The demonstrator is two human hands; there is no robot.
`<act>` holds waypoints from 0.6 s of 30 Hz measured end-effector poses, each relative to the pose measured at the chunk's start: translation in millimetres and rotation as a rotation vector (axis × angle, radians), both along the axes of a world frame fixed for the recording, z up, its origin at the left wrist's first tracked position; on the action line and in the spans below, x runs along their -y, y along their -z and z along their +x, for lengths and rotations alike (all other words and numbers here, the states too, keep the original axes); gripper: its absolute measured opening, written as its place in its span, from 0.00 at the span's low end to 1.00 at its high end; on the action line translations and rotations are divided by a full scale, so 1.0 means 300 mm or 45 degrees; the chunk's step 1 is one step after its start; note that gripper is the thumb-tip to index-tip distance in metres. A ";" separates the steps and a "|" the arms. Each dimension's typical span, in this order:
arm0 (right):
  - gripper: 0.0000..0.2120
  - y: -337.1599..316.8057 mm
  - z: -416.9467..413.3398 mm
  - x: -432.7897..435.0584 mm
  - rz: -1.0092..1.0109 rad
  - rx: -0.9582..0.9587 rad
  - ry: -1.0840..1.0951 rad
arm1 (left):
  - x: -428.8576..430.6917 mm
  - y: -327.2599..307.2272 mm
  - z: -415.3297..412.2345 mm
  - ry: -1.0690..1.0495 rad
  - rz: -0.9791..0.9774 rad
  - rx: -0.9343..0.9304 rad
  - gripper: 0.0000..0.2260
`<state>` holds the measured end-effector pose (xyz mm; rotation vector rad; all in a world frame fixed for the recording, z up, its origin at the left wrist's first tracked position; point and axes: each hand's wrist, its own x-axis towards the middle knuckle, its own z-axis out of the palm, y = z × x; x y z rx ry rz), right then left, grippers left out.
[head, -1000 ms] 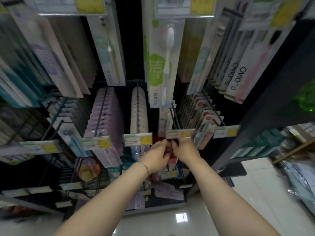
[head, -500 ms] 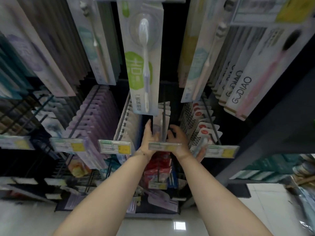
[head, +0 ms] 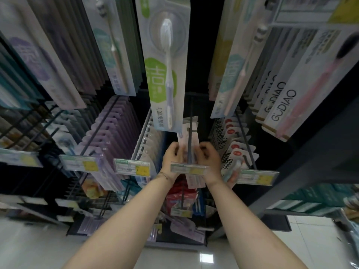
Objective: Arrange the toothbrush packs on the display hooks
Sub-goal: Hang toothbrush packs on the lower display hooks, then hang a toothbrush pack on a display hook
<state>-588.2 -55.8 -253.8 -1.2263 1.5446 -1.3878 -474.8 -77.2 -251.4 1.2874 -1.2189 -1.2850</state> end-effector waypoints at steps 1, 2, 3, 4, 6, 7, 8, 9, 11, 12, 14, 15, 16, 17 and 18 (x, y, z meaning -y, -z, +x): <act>0.10 -0.003 -0.003 -0.001 -0.004 -0.031 0.007 | -0.001 -0.005 -0.001 0.013 0.026 -0.034 0.13; 0.09 -0.007 -0.006 -0.002 -0.002 -0.060 0.014 | -0.001 -0.015 -0.007 0.021 0.053 -0.101 0.13; 0.08 -0.009 -0.009 -0.002 0.006 -0.085 0.023 | -0.001 -0.022 -0.010 0.030 0.098 -0.164 0.13; 0.07 -0.012 -0.011 -0.003 0.016 -0.106 0.028 | -0.005 -0.030 -0.011 0.040 0.148 -0.214 0.12; 0.06 -0.018 -0.013 -0.005 0.027 -0.168 0.011 | -0.018 -0.029 -0.008 0.089 0.212 -0.334 0.08; 0.05 -0.021 -0.013 -0.006 0.026 -0.211 -0.009 | -0.024 -0.018 -0.001 0.135 0.213 -0.365 0.06; 0.05 -0.024 -0.012 -0.009 0.034 -0.244 -0.031 | -0.032 -0.005 0.008 0.169 0.202 -0.359 0.05; 0.05 -0.025 -0.011 -0.014 0.044 -0.254 -0.046 | -0.041 0.008 0.016 0.199 0.188 -0.330 0.07; 0.04 -0.026 -0.007 -0.028 0.080 -0.225 -0.065 | -0.056 0.015 0.025 0.207 0.221 -0.319 0.11; 0.03 -0.025 -0.004 -0.036 0.098 -0.204 -0.074 | -0.062 0.012 0.024 0.198 0.233 -0.321 0.12; 0.04 -0.019 -0.002 -0.048 0.160 -0.176 -0.086 | -0.073 -0.007 0.022 0.163 0.240 -0.283 0.11; 0.04 -0.019 0.000 -0.054 0.203 -0.164 -0.097 | -0.077 -0.012 0.021 0.149 0.249 -0.261 0.11; 0.05 -0.020 0.003 -0.057 0.243 -0.169 -0.115 | -0.083 -0.014 0.024 0.135 0.263 -0.249 0.11; 0.05 -0.021 0.005 -0.059 0.272 -0.203 -0.134 | -0.089 -0.018 0.030 0.123 0.290 -0.235 0.10; 0.05 -0.022 0.006 -0.060 0.296 -0.254 -0.148 | -0.098 -0.023 0.036 0.118 0.318 -0.189 0.10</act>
